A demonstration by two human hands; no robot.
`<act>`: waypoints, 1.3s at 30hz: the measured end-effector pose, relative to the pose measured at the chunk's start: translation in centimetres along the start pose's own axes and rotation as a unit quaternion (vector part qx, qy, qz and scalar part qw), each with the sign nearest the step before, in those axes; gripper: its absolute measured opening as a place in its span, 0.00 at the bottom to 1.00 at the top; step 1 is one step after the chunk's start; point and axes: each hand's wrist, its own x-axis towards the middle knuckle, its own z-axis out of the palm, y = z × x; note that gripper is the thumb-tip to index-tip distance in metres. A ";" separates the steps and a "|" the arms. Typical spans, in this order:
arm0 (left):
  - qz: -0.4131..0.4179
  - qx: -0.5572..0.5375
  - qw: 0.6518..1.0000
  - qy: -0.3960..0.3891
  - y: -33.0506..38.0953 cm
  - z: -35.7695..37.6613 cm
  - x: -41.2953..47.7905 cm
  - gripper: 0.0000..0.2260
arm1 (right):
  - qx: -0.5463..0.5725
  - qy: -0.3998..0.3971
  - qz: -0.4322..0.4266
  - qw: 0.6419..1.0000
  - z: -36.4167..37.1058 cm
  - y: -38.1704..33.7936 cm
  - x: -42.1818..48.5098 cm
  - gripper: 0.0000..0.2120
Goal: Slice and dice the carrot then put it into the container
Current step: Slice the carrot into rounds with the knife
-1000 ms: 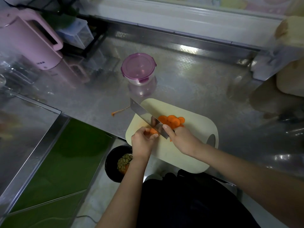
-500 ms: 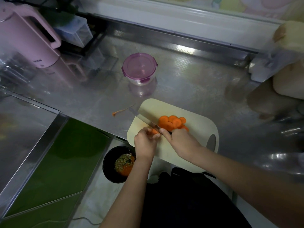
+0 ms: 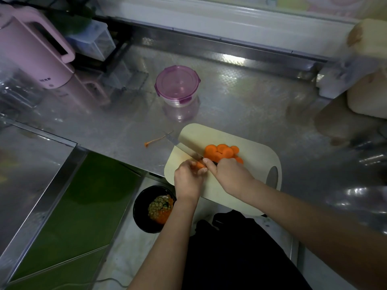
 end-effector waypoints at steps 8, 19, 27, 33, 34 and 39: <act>0.006 -0.005 1.000 0.000 0.3 -0.3 0.0 0.06 | -0.062 -0.022 0.019 0.998 -0.2 -1.1 1.7 0.24; 0.006 0.016 1.000 -0.007 0.5 -0.7 0.1 0.08 | -0.068 -0.062 -0.018 0.996 -1.4 -1.6 0.8 0.20; -0.002 0.022 1.000 -0.007 0.2 -0.6 0.5 0.09 | 0.048 -0.110 0.013 0.993 -1.3 -1.2 1.1 0.25; 0.000 0.013 1.000 0.003 0.8 -0.7 0.1 0.06 | 0.003 -0.074 -0.030 0.997 -2.1 0.1 1.5 0.19; 0.002 0.012 1.000 0.008 0.9 -0.7 0.1 0.07 | -0.025 -0.065 -0.053 0.996 -1.8 0.4 1.2 0.19; -0.005 0.019 1.000 0.009 1.1 -0.7 0.0 0.10 | -0.013 -0.046 -0.088 0.995 -0.8 3.1 -1.2 0.28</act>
